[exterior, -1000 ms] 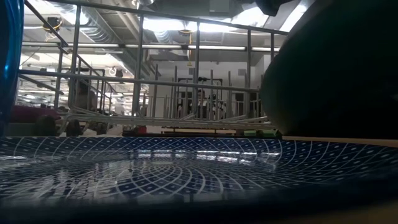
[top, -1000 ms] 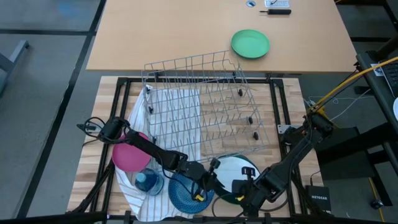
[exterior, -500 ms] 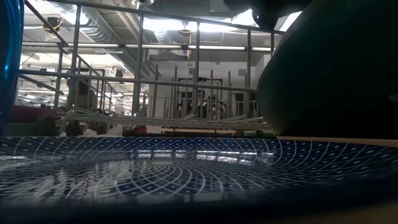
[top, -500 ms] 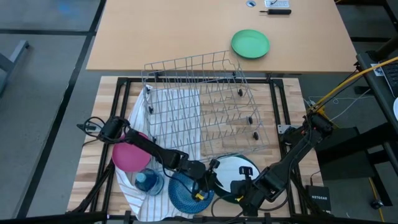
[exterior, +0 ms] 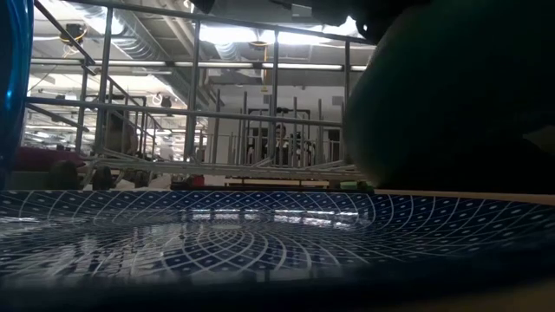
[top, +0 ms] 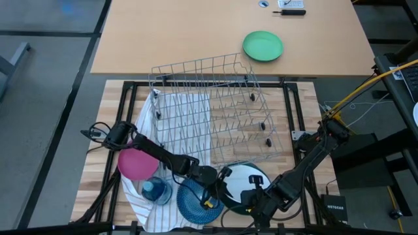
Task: Sort dishes
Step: Put the white plate into the dish rack
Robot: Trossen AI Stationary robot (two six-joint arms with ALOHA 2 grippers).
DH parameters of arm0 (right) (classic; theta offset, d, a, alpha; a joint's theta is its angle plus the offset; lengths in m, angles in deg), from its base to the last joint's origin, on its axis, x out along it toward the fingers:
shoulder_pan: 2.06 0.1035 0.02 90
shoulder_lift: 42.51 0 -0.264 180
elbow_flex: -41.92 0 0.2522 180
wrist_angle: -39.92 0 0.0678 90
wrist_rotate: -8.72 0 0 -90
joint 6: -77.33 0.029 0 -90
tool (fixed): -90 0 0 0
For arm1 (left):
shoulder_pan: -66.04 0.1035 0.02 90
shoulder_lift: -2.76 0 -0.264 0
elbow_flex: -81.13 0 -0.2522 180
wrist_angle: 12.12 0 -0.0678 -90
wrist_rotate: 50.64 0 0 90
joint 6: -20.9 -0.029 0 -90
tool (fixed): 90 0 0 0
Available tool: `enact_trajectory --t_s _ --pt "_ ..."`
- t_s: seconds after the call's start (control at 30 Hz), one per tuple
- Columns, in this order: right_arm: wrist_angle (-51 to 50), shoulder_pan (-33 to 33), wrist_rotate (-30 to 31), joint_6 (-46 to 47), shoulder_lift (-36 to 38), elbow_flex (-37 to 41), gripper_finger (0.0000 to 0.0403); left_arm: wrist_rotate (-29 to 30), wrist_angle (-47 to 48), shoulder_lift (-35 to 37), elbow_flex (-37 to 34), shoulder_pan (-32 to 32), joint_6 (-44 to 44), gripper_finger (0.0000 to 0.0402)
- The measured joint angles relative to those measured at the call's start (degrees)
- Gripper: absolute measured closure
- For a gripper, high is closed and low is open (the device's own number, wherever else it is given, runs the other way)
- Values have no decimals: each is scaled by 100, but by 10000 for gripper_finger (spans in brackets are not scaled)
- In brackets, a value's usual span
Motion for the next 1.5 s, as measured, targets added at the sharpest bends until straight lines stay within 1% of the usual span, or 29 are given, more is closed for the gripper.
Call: enact_trajectory --t_s 0.23,0.3,0.37,0.5,0.6,0.77,0.97,1.13,1.23,1.33,1.5 --pt "37 -6 -105 168 -4 0 322 -9 -71 -13 -9 -3 -123 396" --pt "35 -36 -334 176 -4 0 312 -9 -72 -13 -9 -4 -137 395" --pt "30 -101 -712 196 -4 0 303 -13 -78 -13 -9 -7 -166 396" --pt "-35 -335 -1416 580 -4 -2 296 -13 -110 -13 -9 -7 -135 397" --pt "-125 -383 -1487 556 42 -2 295 -4 -226 -15 -15 -7 -117 398" --pt "-299 -379 -1322 456 293 -2 295 1 -434 -17 -15 0 -6 399" --pt "-382 -369 -968 574 752 -2 295 2 -452 -17 -15 0 76 399" --pt "-665 -369 -598 579 1115 -2 295 2 -491 -17 -15 0 176 400" --pt "-882 -369 -322 576 1337 -2 295 0 -713 -17 -15 -7 379 400" --pt "-1043 -369 -43 576 1565 -2 294 -3 -1128 -16 -15 0 648 400" --pt "-1096 -369 382 576 1945 -2 294 -99 -1662 31 -15 95 1187 400"
